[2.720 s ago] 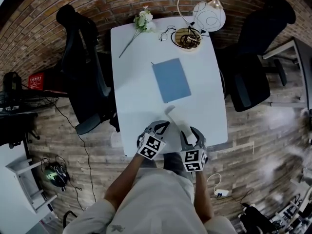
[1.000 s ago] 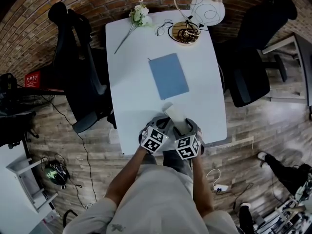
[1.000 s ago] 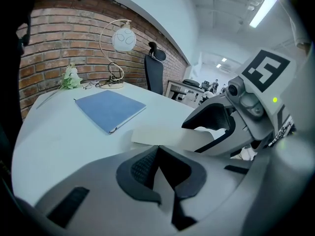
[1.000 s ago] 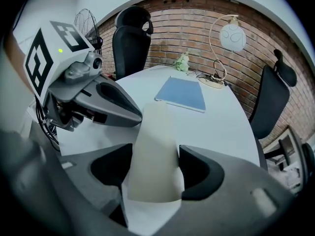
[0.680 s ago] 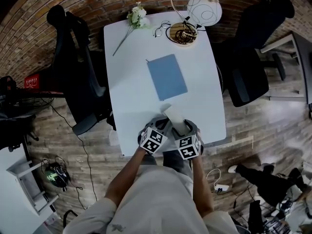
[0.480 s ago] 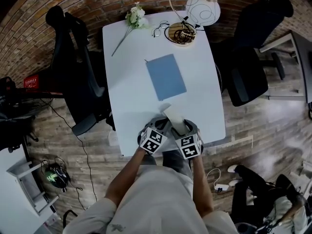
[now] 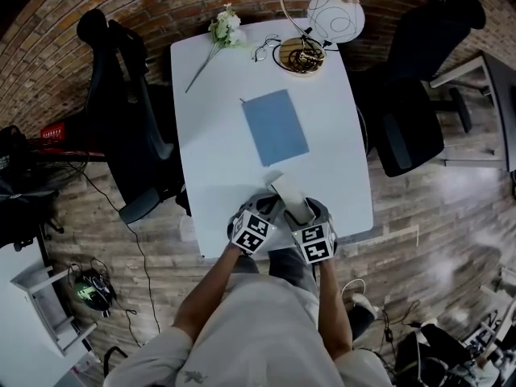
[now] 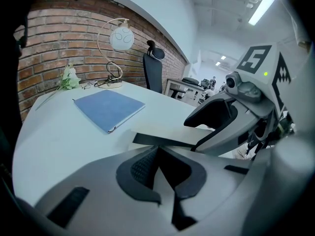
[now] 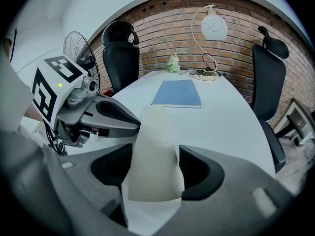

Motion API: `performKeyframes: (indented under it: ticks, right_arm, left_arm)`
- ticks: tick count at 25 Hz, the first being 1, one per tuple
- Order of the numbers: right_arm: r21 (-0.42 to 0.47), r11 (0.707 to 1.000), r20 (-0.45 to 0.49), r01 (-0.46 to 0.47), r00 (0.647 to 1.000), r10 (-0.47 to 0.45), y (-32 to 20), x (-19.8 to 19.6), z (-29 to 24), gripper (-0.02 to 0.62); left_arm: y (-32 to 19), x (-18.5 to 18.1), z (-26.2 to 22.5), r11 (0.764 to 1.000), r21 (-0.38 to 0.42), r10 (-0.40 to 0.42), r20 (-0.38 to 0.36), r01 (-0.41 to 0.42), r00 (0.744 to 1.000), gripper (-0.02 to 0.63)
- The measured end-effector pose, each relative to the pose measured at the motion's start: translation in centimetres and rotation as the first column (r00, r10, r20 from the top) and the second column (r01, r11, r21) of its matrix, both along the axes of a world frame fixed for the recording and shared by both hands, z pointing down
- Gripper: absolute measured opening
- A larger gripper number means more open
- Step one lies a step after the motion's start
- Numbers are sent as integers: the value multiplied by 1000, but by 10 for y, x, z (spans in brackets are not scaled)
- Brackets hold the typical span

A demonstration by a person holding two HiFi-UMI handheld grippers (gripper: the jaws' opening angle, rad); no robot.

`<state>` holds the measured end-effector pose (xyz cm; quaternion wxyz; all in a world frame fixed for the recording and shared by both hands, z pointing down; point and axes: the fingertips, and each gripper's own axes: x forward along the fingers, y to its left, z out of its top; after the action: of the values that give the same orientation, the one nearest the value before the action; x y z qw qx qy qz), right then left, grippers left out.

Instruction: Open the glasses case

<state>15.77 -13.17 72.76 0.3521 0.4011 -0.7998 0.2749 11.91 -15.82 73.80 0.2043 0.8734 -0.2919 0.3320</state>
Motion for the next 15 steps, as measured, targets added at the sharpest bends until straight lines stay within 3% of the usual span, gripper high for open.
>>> performKeyframes:
  ticks: [15]
  right_arm:
    - [1,1000,41,-22,999,22,-3,5,-17,250]
  left_arm:
    - [0,-1,0,1000,-4,-8,0,8,1000,3]
